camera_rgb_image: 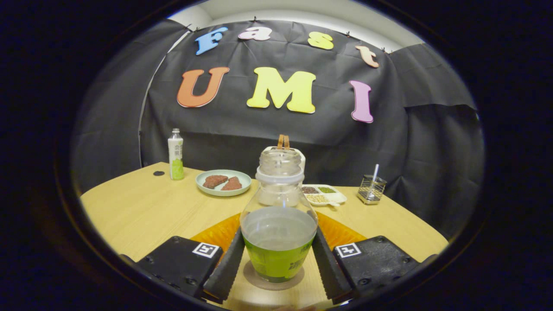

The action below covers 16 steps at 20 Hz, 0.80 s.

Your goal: Take the bottle from table, then pour the juice into the cup, finally place the bottle on the coaster

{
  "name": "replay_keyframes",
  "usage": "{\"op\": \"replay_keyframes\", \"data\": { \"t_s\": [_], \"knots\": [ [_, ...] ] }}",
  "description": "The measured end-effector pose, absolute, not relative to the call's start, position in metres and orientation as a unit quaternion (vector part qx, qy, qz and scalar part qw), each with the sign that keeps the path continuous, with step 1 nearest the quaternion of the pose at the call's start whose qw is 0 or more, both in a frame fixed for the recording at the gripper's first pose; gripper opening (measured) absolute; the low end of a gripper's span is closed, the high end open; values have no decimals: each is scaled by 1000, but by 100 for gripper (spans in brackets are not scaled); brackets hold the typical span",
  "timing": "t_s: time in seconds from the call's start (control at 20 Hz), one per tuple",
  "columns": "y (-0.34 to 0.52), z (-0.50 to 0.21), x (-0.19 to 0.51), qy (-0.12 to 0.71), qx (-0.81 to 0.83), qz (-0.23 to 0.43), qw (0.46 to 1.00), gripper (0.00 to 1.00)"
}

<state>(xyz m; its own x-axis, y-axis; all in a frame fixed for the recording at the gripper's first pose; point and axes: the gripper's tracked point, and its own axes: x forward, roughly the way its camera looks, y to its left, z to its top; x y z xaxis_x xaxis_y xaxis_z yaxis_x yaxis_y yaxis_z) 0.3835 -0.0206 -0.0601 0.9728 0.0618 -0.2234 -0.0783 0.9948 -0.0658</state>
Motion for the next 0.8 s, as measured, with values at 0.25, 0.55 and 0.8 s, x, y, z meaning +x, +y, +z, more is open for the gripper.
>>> {"op": "replay_keyframes", "data": {
  "t_s": [0.25, 0.55, 0.8],
  "knots": [
    [-14, -58, 380, 114, -34, 61, 991, 94],
    [-23, -39, 360, 108, -44, 42, 992, 98],
    [-32, -16, 332, 75, -19, 21, 997, 100]
  ]
}}
